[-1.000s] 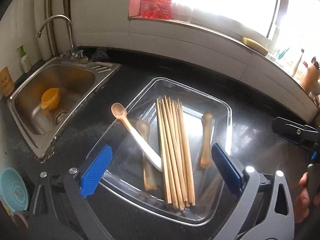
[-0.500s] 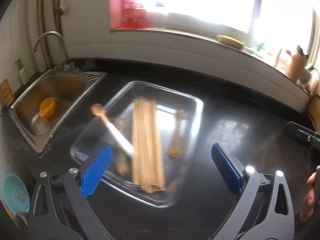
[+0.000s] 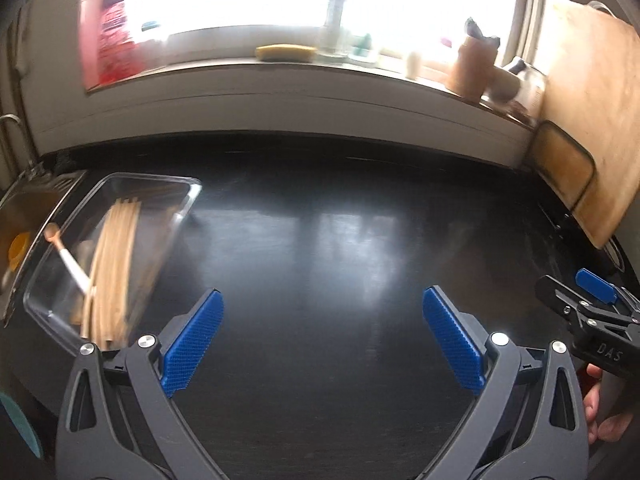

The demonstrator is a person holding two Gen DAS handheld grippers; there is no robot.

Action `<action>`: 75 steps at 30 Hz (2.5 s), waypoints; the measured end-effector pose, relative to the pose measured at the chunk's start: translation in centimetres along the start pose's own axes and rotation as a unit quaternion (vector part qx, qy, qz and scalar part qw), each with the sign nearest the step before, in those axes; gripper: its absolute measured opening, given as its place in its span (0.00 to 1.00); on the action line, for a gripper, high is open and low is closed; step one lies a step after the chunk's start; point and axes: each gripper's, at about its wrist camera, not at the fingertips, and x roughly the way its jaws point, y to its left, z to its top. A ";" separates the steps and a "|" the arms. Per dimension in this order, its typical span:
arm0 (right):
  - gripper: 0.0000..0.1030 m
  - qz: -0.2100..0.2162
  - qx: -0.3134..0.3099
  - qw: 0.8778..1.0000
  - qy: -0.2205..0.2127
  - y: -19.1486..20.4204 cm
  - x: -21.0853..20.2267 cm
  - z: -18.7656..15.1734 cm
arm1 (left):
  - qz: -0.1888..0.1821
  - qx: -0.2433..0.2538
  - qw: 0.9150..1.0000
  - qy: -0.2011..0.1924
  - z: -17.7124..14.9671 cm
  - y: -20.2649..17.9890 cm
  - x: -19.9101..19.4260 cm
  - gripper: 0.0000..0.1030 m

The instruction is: Organize utensils

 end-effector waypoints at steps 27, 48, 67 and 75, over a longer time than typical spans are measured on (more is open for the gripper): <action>0.94 -0.004 -0.006 1.000 0.021 -0.2 2.2 1.0 | 0.019 0.008 0.999 0.039 1.0 -0.9 3.1 0.94; 0.94 -0.006 -0.013 1.000 0.027 0.6 2.6 1.2 | 0.014 0.008 0.999 0.046 0.9 -0.4 3.6 0.94; 0.94 -0.005 -0.013 1.000 0.027 0.5 2.4 1.0 | 0.018 0.013 0.999 0.047 0.7 -0.5 3.5 0.94; 0.94 -0.005 -0.013 1.000 0.027 0.4 2.3 0.9 | 0.015 0.013 0.999 0.049 0.8 -0.7 3.4 0.94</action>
